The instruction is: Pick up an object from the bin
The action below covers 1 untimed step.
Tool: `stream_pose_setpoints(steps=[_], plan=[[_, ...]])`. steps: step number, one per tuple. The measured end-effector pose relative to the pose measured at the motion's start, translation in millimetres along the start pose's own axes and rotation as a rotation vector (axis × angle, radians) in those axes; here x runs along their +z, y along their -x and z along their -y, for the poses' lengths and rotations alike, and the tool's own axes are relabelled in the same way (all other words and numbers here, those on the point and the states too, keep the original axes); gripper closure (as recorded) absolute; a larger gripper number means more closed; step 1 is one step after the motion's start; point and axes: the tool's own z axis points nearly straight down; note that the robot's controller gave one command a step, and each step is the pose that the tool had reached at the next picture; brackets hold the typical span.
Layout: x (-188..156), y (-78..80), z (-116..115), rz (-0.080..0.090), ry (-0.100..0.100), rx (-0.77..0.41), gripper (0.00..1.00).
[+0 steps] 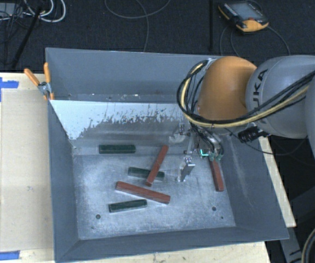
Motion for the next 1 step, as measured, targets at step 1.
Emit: stream_pose_setpoints(steps=[1], plan=[[-4.2,1.9,0.0,0.008,0.0,0.0,0.0]])
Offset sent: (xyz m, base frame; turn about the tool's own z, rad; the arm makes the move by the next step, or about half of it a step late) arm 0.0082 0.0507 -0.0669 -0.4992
